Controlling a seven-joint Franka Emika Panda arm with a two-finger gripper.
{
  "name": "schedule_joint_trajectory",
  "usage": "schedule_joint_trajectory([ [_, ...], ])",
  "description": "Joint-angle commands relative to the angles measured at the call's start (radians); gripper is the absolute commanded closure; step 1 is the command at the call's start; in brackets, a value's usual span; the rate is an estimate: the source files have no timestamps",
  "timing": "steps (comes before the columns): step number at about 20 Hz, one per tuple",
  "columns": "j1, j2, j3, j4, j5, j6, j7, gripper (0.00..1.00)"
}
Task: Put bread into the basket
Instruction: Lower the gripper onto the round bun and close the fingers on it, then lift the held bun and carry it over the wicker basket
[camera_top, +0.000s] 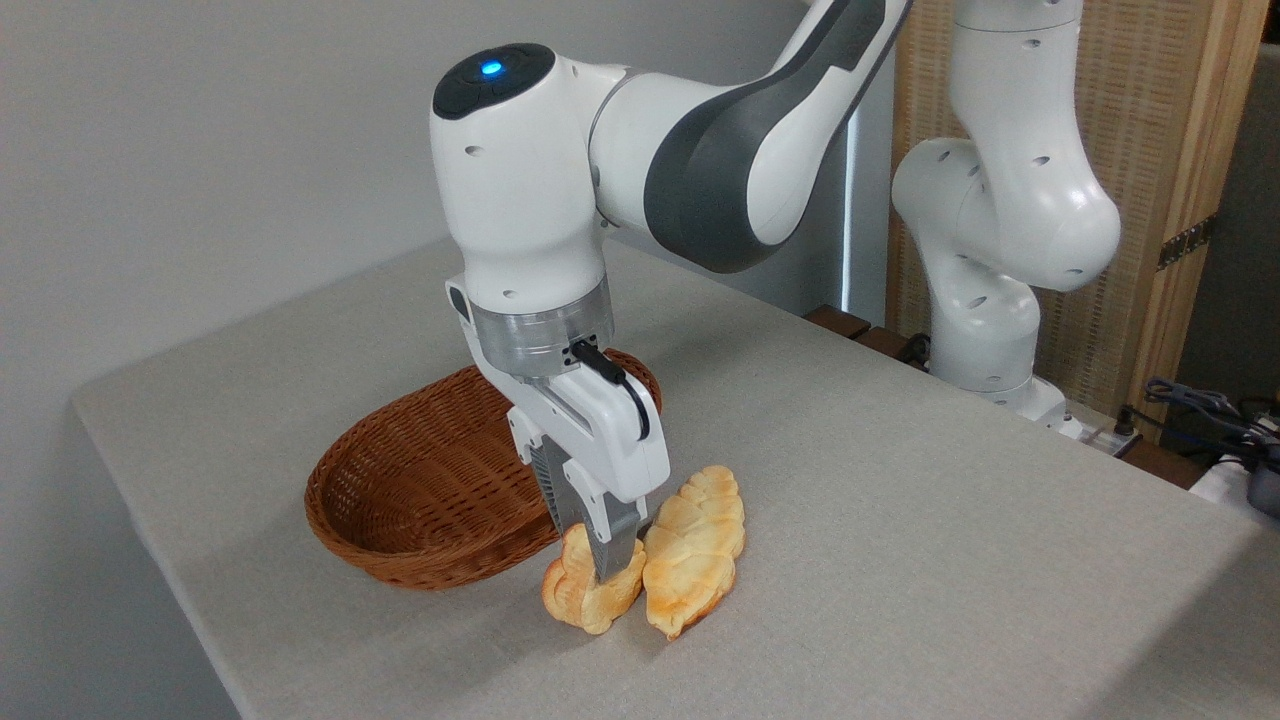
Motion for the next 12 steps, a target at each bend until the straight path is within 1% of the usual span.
schedule_joint_trajectory([
  [1, -0.001, -0.012, 0.007, -0.017, -0.001, 0.019, 0.016, 0.56],
  [7, -0.001, -0.012, 0.007, -0.017, -0.001, 0.019, 0.016, 0.57],
  [8, -0.001, -0.012, 0.005, -0.017, -0.001, 0.019, 0.016, 0.59],
  [9, -0.001, -0.012, 0.007, -0.017, -0.001, 0.019, 0.017, 0.68],
  [10, 0.000, -0.012, 0.007, -0.017, -0.001, 0.019, 0.017, 0.69],
  [12, -0.001, -0.014, 0.007, -0.017, -0.001, 0.019, 0.016, 0.69],
])
